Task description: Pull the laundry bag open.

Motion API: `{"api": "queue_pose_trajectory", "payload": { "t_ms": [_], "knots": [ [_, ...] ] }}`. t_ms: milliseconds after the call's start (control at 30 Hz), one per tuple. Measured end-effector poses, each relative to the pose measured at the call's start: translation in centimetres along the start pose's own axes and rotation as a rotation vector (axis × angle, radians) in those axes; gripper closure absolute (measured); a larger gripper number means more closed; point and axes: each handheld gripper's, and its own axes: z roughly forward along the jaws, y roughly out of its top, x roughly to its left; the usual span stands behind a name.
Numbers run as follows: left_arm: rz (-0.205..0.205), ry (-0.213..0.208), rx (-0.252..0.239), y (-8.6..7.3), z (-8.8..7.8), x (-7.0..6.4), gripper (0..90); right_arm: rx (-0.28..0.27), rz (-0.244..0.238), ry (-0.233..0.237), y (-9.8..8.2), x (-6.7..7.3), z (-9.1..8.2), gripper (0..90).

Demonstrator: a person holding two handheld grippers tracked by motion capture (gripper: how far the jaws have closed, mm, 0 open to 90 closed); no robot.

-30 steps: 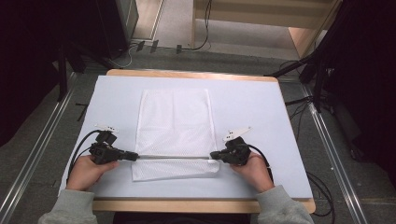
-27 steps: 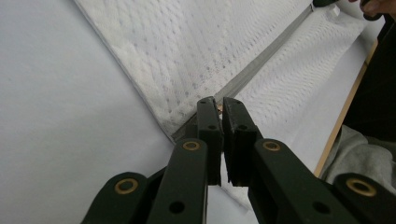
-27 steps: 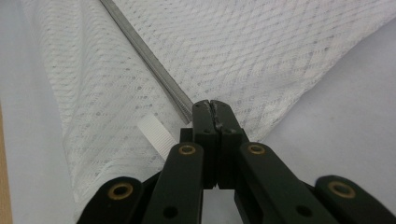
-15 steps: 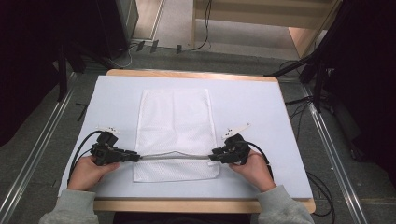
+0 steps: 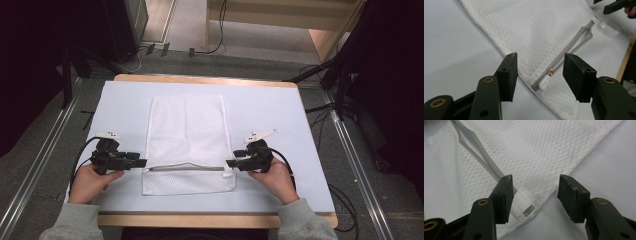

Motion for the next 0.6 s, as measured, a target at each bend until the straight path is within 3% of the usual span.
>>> {"api": "queue_pose_trajectory", "payload": {
  "t_ms": [433,600],
  "knots": [
    [-0.051,0.091,-0.05,-0.1,-1.0,2.0,38.4,-0.04,0.052,-0.068,-0.9,-2.0,-1.9,43.0],
    [-0.046,0.145,-0.055,-0.2,-1.4,2.7,36.3,-0.045,0.066,-0.096,-1.4,-2.7,-2.6,42.3]
  ]
}}
